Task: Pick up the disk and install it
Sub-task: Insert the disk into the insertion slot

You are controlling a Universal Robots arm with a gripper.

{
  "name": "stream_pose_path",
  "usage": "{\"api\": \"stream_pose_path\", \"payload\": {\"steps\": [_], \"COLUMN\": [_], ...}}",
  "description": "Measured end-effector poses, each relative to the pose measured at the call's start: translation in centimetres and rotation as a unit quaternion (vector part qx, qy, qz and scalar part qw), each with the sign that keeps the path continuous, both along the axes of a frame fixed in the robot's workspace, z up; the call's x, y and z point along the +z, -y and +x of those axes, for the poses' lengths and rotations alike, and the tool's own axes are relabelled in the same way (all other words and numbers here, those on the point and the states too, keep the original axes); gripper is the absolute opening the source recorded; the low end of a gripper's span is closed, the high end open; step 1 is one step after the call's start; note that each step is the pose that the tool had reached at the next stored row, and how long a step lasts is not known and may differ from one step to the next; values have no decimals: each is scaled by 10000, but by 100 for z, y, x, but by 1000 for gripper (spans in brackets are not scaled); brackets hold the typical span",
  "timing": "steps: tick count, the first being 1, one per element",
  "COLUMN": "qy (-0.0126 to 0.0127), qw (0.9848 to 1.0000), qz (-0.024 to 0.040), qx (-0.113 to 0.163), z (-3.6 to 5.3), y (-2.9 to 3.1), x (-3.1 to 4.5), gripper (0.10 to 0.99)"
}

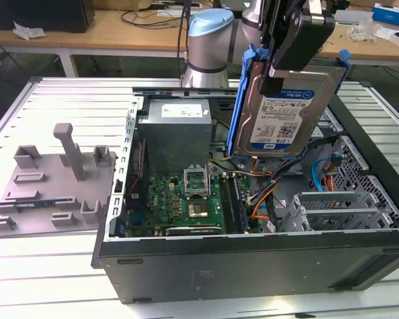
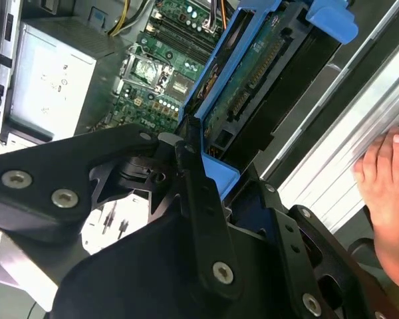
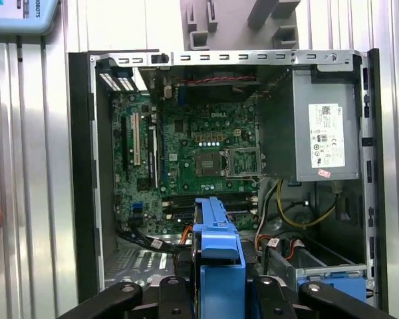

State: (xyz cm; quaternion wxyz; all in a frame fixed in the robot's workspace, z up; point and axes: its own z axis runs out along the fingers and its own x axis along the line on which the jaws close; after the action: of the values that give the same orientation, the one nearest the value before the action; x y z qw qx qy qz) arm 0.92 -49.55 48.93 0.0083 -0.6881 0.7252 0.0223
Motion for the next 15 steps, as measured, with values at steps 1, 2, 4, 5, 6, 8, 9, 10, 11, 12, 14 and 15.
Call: {"api": "stream_pose_path", "payload": {"steps": [1, 2, 4, 5, 6, 8, 9, 10, 11, 12, 14, 15], "qy": [0, 0, 0, 0, 0, 0, 1, 1, 1, 0, 0, 0], "qw": [10000, 10000, 10000, 10000, 10000, 10000, 10000, 10000, 10000, 10000, 10000, 10000], "qz": [0, -1, 0, -1, -1, 0, 1, 0, 0, 0, 0, 0], "qx": [0, 0, -1, -1, 0, 6, 12, 20, 26, 32, 45, 49], "z": [1, 0, 0, 0, 0, 0, 2, 5, 8, 12, 34, 43], "y": [0, 0, 0, 0, 1, 5, 10, 17, 28, 39, 80, 95], "x": [0, 0, 0, 0, -1, -5, -8, -9, -10, -11, -12, -12], "gripper": [369, 369, 369, 369, 369, 369, 369, 369, 369, 369, 369, 369]}}
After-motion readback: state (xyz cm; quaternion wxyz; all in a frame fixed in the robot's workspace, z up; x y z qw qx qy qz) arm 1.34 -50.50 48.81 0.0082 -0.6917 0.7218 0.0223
